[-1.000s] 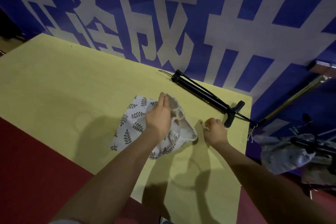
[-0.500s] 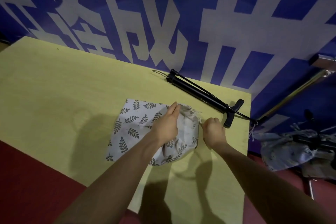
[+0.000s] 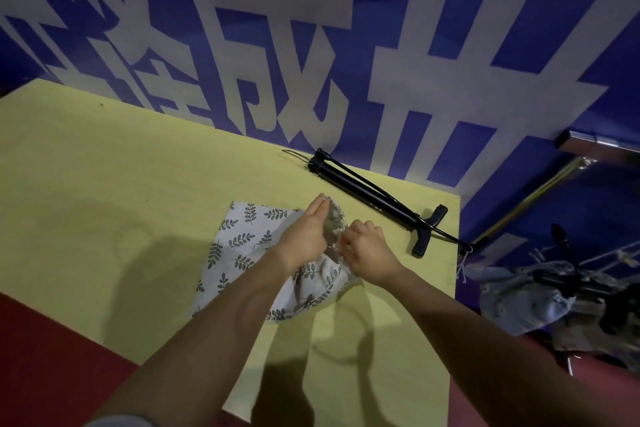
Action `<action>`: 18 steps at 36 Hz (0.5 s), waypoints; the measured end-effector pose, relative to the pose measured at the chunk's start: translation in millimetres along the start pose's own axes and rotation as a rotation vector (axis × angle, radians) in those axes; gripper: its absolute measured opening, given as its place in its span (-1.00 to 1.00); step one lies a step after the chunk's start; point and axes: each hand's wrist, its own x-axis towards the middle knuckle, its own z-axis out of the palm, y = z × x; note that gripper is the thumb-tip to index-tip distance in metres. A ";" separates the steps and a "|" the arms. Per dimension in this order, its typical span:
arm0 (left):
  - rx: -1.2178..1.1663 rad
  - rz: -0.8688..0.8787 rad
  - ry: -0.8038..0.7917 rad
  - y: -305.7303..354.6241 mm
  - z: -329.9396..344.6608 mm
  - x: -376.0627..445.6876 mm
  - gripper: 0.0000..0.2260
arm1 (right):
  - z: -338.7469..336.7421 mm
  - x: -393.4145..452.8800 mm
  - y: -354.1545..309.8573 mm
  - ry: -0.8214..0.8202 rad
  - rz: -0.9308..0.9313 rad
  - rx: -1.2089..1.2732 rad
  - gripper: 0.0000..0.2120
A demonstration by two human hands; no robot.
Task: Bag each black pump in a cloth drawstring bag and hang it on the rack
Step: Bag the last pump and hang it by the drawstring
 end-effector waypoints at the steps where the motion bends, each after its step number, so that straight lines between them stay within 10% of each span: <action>1: -0.004 -0.004 0.005 -1.0 -0.9 0.7 -0.26 | -0.9 1.1 -0.1 -0.014 0.002 -0.045 -0.80; 18: -0.069 -0.135 0.185 8.4 -3.3 27.9 -0.26 | -30.5 1.5 32.0 0.212 0.484 0.305 -0.89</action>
